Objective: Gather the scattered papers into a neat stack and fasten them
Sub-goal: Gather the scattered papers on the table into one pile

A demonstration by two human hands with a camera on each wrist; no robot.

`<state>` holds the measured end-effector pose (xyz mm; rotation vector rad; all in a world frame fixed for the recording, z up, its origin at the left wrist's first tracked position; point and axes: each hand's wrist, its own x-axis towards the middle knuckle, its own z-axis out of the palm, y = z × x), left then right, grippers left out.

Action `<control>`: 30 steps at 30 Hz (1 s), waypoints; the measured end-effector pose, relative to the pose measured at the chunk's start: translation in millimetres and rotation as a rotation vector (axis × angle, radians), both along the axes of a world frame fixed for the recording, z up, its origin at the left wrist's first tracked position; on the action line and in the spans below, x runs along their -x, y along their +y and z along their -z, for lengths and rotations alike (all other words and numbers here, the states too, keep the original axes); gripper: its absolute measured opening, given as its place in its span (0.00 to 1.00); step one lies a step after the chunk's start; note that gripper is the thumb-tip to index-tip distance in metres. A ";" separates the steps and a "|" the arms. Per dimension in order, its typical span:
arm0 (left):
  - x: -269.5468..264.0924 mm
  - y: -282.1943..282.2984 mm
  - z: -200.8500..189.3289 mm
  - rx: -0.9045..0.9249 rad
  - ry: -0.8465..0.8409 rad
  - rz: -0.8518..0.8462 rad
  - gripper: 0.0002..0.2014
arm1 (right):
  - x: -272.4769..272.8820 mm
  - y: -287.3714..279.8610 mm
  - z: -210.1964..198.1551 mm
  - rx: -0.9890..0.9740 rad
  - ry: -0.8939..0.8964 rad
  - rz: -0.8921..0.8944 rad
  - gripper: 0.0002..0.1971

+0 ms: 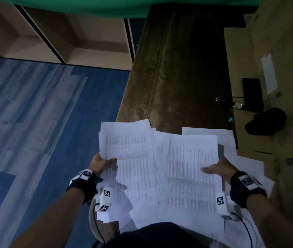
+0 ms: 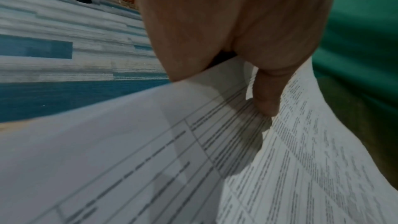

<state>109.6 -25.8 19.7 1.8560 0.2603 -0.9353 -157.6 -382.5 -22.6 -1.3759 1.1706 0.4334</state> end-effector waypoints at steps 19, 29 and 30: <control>26.0 -14.9 2.1 -0.035 -0.030 0.151 0.03 | -62.4 12.7 -193.7 0.407 -0.786 0.342 0.23; 25.8 -27.6 -5.2 0.221 0.281 -0.061 0.19 | -72.8 83.9 -47.2 0.231 -0.234 0.109 0.29; 26.8 -30.3 -6.7 0.224 0.302 -0.036 0.17 | -73.9 93.5 -45.2 0.226 -0.216 0.052 0.29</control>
